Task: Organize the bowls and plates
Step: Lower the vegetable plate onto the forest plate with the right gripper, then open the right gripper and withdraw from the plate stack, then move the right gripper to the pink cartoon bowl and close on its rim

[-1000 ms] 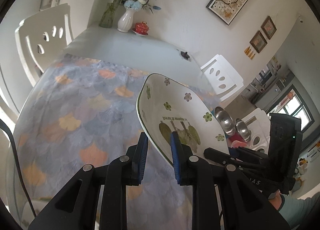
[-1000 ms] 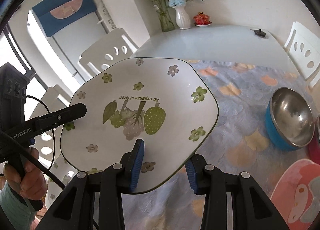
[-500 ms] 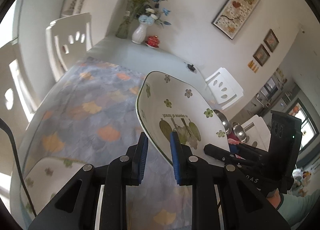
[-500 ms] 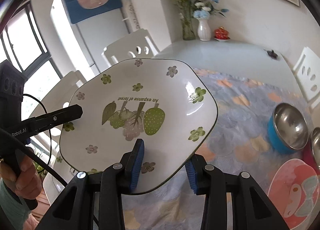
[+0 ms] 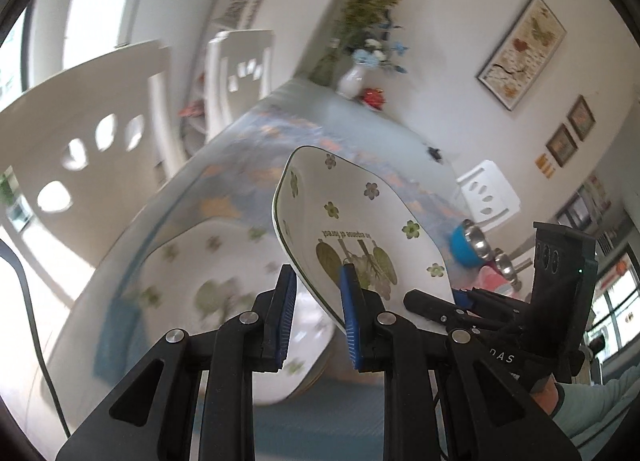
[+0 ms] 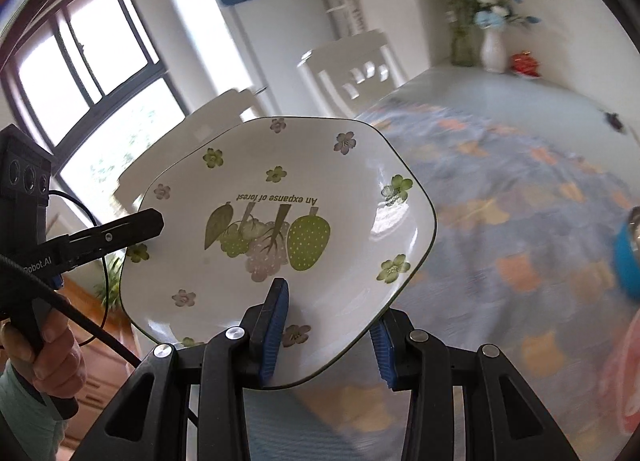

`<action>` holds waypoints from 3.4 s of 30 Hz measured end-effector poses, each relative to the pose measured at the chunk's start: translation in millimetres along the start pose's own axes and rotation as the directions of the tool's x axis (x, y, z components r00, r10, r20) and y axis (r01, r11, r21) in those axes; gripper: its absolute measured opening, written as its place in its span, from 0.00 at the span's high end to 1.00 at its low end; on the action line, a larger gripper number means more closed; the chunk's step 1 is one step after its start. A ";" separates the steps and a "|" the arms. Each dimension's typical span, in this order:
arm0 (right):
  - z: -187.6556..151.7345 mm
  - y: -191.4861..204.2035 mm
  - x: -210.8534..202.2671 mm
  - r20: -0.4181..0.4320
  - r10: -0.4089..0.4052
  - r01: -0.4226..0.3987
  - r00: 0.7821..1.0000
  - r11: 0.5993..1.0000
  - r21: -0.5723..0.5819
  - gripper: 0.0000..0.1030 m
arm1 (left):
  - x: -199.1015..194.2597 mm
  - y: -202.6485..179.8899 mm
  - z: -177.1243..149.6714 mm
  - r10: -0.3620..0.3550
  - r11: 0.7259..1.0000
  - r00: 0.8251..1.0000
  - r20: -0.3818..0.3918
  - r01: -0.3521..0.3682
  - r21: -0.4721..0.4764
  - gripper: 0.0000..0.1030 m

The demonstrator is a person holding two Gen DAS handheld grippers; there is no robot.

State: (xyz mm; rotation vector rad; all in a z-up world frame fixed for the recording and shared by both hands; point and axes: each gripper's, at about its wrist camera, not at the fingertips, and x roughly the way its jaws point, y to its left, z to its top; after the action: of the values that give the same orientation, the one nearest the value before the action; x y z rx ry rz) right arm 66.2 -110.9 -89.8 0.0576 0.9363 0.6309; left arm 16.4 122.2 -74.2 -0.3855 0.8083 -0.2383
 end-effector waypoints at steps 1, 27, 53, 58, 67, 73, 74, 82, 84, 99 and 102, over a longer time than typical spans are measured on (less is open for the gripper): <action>-3.4 5.3 4.6 -0.013 0.009 -0.009 1.000 1.000 -0.001 0.63 | -2.7 5.3 -3.7 0.005 1.000 1.000 -0.004 -0.005 -0.009 0.82; -29.5 141.8 56.3 -0.115 -0.241 0.247 0.964 0.968 0.045 0.68 | 50.6 133.2 19.6 -0.101 0.991 0.961 -0.256 0.120 0.057 0.83; -65.1 -9.9 -136.7 -0.063 -0.603 0.507 0.795 0.605 0.614 0.50 | 39.3 -57.0 114.7 -0.106 0.872 0.975 -0.195 0.185 0.453 0.72; -62.8 -28.1 -128.7 -0.046 -0.515 0.435 0.856 0.671 0.600 0.49 | 40.6 -86.7 106.0 -0.114 0.873 0.966 -0.232 0.209 0.441 0.57; -60.4 -108.5 -149.1 -0.010 -0.366 0.264 0.931 0.651 0.711 0.49 | 62.6 -143.9 88.4 -0.110 0.869 0.963 -0.244 0.213 0.447 0.35; -63.7 -145.0 -176.9 -0.012 -0.388 0.282 0.922 0.647 0.709 0.42 | 98.9 -184.1 73.3 -0.117 0.863 0.942 -0.315 0.253 0.438 0.35; -65.7 -152.0 -181.3 -0.013 -0.388 0.280 0.922 0.642 0.714 0.39 | 105.7 -192.9 69.4 -0.122 0.859 0.937 -0.327 0.264 0.438 0.35; -96.7 -217.6 -212.0 -0.054 -0.421 0.303 0.906 0.552 0.777 0.33 | 156.2 -257.2 35.9 -0.153 0.833 0.899 -0.411 0.341 0.435 0.35; -107.5 -235.6 -214.5 -0.080 -0.421 0.312 0.903 0.519 0.796 0.33 | 171.8 -269.7 24.9 -0.149 0.834 0.890 -0.431 0.347 0.428 0.35; -118.3 -328.1 -166.2 -0.236 -0.425 0.448 0.874 0.515 0.731 0.35 | 284.7 -321.9 -55.0 -0.071 0.897 0.819 -0.570 0.302 0.322 0.58; -120.7 -339.3 -153.5 -0.259 -0.406 0.455 0.877 0.524 0.720 0.50 | 297.4 -325.3 -61.8 -0.065 0.897 0.799 -0.598 0.309 0.315 0.63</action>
State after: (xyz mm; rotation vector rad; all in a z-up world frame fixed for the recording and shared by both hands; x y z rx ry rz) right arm 71.3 -496.7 -156.0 0.5625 1.1741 -0.2876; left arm 150.1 -291.3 -170.3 0.0100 1.2911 -0.7280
